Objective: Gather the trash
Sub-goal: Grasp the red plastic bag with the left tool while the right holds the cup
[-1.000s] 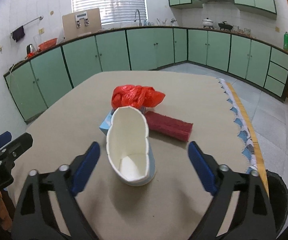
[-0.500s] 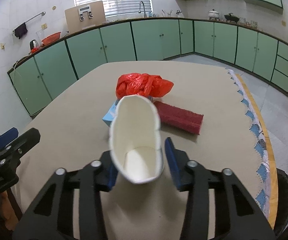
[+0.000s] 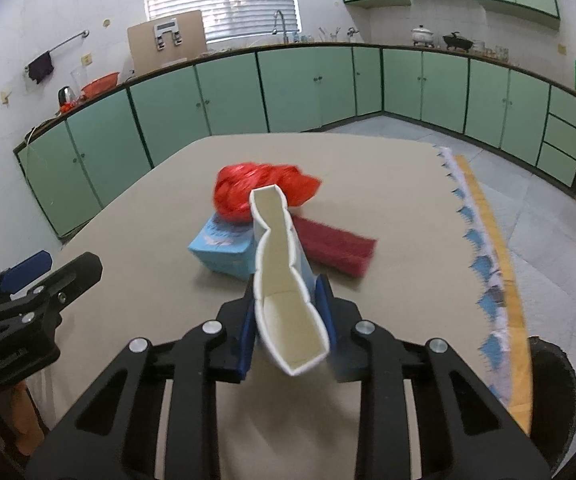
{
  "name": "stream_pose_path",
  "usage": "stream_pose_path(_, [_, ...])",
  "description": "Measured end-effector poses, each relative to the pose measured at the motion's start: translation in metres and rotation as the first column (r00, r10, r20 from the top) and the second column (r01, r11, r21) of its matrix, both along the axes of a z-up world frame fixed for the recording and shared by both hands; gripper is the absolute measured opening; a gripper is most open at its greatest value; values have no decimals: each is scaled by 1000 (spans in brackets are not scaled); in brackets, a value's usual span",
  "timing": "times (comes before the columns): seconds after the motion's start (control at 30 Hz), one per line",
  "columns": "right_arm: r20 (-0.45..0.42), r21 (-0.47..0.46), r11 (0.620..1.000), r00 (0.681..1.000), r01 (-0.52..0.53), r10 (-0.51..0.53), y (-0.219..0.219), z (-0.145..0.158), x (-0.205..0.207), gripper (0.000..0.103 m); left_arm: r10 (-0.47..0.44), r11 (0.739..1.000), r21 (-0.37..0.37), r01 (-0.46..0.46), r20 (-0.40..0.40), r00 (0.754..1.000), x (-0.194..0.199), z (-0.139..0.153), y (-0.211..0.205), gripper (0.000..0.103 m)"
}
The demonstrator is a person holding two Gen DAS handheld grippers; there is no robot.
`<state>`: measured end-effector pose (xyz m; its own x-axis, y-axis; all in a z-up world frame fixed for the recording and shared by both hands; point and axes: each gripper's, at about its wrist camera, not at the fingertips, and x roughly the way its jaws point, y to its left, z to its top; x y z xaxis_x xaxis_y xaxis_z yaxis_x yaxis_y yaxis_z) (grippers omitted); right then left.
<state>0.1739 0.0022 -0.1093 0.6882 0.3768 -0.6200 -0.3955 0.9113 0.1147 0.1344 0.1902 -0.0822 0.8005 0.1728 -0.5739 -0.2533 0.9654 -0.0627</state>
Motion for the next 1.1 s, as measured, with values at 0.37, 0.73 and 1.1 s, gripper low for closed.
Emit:
stream_pose_path(0.37, [40, -17, 996, 995, 92, -91, -39, 15, 38, 26, -67, 997, -25, 67, 13, 998, 50, 7, -26, 90])
stream_pose_path(0.73, [7, -7, 991, 991, 133, -132, -52, 6, 85, 26, -115, 993, -15, 115, -10, 993, 119, 0, -43, 82])
stream_pose_path(1.1, [-14, 12, 990, 990, 138, -138, -60, -1, 95, 27, -173, 985, -38, 170, -94, 981, 149, -22, -60, 49])
